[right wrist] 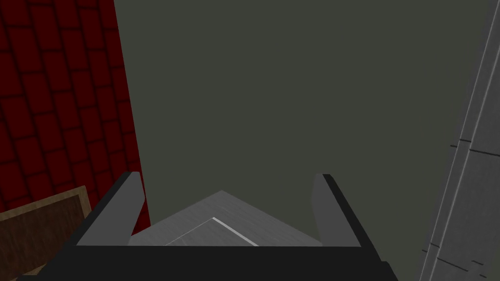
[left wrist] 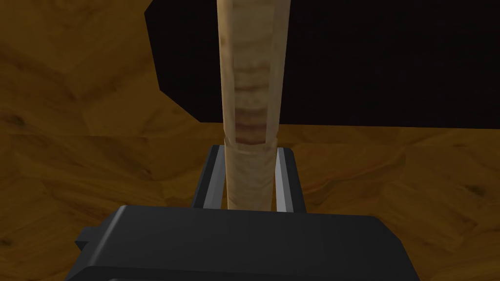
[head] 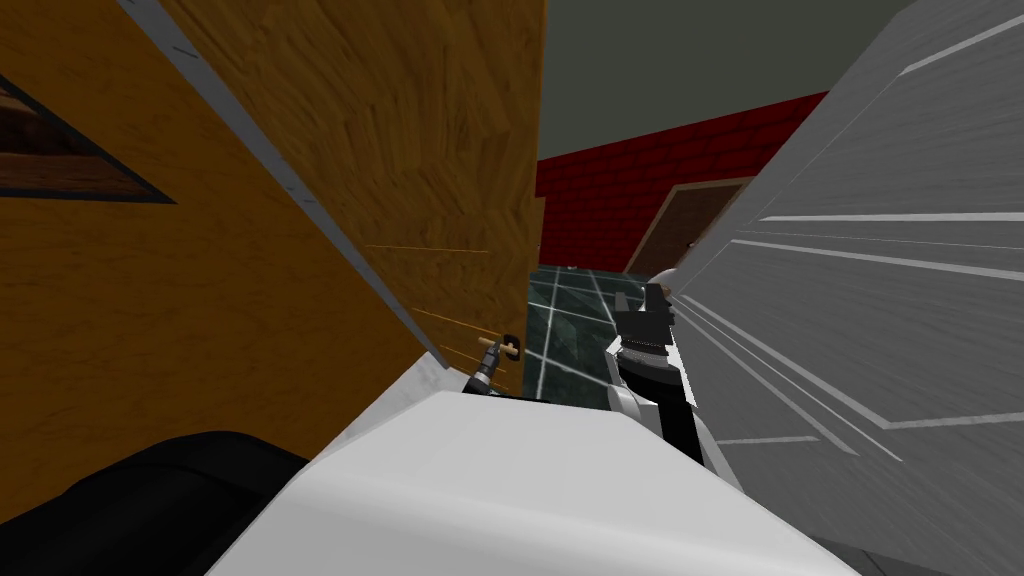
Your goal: Push the door open
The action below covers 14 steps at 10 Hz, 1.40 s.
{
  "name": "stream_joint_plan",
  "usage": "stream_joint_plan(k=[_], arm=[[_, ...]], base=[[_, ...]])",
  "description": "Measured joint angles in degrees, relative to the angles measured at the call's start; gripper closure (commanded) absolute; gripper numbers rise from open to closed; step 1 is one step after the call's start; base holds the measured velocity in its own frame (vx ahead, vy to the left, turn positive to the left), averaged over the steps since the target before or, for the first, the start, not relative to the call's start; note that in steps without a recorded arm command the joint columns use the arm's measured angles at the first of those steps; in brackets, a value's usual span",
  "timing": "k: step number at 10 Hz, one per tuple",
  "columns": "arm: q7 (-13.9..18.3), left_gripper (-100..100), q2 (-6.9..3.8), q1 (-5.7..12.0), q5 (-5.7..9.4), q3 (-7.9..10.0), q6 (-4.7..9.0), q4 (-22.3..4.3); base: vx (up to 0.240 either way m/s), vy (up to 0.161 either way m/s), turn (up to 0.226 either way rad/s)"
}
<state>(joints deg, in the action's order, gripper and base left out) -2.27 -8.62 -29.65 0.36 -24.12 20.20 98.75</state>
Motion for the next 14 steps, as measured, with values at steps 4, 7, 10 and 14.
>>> stream_joint_plan(k=[4,7,10,14], arm=[[-0.35,100,1.28,1.47,0.52,3.00,-0.35,-1.18],[-0.97,100,2.76,2.37,0.71,5.00,-0.89,-1.62],[-1.21,100,3.67,3.43,1.03,6.90,-1.86,-2.11],[-1.70,100,5.26,4.47,1.42,9.61,-2.19,-3.38]], base=[[0.161,-0.112,0.075],[0.107,-0.097,0.069],[0.087,-0.081,0.053],[0.110,-0.101,0.079]])
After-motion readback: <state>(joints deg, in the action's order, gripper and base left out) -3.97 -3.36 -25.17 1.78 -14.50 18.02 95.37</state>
